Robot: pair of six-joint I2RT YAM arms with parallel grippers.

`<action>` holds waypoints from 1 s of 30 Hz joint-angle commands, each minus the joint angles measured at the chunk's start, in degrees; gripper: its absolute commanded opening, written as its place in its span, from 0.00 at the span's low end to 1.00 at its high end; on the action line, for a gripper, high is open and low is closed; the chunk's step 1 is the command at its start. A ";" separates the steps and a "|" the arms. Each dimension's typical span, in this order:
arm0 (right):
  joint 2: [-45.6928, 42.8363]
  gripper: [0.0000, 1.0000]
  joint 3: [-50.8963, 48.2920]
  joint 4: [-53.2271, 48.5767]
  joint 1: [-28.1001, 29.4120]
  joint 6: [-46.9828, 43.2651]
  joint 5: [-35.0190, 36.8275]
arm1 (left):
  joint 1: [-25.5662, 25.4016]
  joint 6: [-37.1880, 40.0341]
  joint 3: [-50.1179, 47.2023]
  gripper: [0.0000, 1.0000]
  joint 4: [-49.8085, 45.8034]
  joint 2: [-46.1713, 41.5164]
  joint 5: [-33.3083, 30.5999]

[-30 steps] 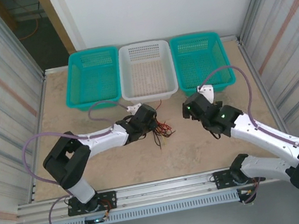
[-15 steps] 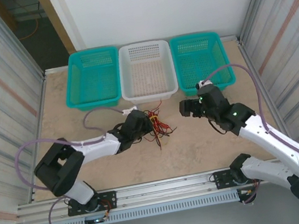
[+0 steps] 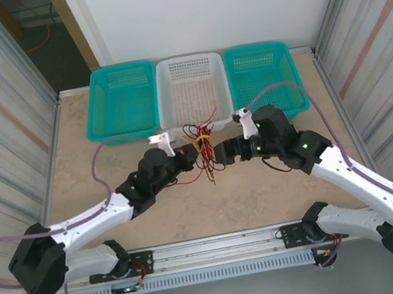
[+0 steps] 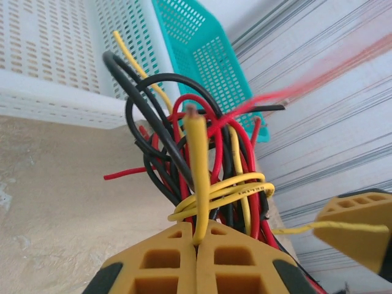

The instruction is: Untangle the cables

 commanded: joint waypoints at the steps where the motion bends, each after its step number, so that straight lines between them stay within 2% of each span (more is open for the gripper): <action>1: 2.02 0.98 2.14 2.47 1.53 -1.45 -2.79 | -0.32 1.42 -1.16 0.00 3.70 -3.38 0.70; 4: 3.97 1.00 1.82 4.00 3.10 -0.95 -1.94 | -0.36 0.50 -1.84 0.00 5.06 -4.90 0.98; 9: 6.73 0.98 1.09 7.66 4.31 -0.24 -1.34 | -0.45 -1.79 -3.08 0.00 8.09 -6.31 1.11; 12: 8.37 0.94 1.15 9.69 4.82 -0.20 -1.75 | -0.54 -2.51 -3.27 0.00 8.78 -6.88 0.97; 15: 9.58 0.86 0.94 11.40 5.03 -0.13 -1.85 | -0.62 -3.32 -3.61 0.00 9.71 -7.33 0.78; 18: 10.54 0.72 0.90 12.28 5.14 -0.17 -1.55 | -0.68 -4.21 -4.06 0.00 10.76 -7.81 0.33; 22: 10.78 0.39 0.66 12.26 5.03 -1.07 -0.71 | -0.69 -4.40 -4.06 0.00 10.54 -8.40 0.40; 26: 9.84 0.21 0.56 11.52 4.95 -2.82 -0.92 | -0.65 -3.98 -3.64 0.00 8.18 -9.03 0.33; 27: 9.45 0.17 0.64 10.99 4.71 -3.55 -0.88 | -0.67 -3.76 -3.54 0.11 7.05 -9.42 -0.04; 30: 7.71 0.09 0.64 9.49 3.09 -5.59 -1.36 | -0.10 -1.99 -3.08 0.61 1.66 -12.25 -0.66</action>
